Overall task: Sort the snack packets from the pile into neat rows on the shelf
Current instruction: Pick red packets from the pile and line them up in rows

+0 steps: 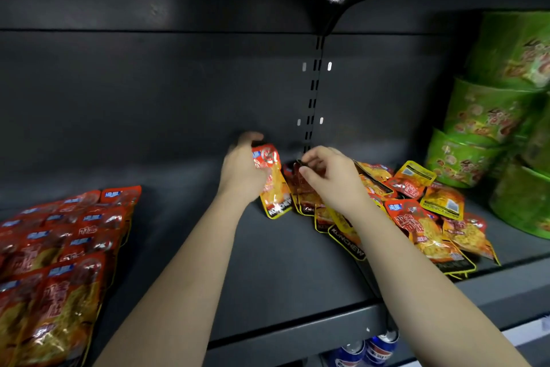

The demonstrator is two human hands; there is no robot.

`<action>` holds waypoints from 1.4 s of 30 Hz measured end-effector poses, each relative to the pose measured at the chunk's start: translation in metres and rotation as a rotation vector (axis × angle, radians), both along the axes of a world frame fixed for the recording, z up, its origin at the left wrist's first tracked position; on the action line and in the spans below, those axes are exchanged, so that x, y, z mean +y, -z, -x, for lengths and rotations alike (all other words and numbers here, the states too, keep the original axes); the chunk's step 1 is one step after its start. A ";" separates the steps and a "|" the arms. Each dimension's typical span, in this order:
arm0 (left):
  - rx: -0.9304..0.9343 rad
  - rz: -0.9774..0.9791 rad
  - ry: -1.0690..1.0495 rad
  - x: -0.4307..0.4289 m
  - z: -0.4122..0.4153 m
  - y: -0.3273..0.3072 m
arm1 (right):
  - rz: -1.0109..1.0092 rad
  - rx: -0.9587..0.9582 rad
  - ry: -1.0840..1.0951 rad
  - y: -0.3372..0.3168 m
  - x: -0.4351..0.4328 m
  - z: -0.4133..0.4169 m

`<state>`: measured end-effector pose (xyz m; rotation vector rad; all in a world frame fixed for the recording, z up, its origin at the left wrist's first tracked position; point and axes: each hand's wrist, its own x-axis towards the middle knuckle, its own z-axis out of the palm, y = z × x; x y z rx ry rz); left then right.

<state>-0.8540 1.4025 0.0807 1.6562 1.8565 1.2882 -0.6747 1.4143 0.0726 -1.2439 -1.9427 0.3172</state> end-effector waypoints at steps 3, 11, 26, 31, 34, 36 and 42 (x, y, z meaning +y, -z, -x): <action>0.054 -0.190 0.017 -0.007 0.002 -0.010 | 0.028 0.059 -0.042 -0.001 0.000 0.000; -0.344 -0.233 0.363 -0.011 -0.016 -0.006 | 0.161 0.313 -0.296 -0.004 -0.008 0.005; 0.440 0.200 0.301 -0.013 -0.039 0.028 | -0.046 0.507 0.134 -0.008 0.001 -0.010; 0.430 0.213 0.279 -0.012 -0.046 0.031 | -0.039 0.403 0.116 -0.006 -0.001 -0.007; 0.314 0.255 0.283 -0.009 -0.047 0.029 | -0.041 0.345 0.107 -0.005 -0.002 -0.005; 0.155 0.289 0.304 -0.007 -0.047 0.030 | -0.040 0.323 0.104 -0.004 -0.003 -0.004; -0.143 0.202 0.272 -0.010 -0.041 0.027 | -0.044 0.303 0.110 -0.004 -0.003 -0.004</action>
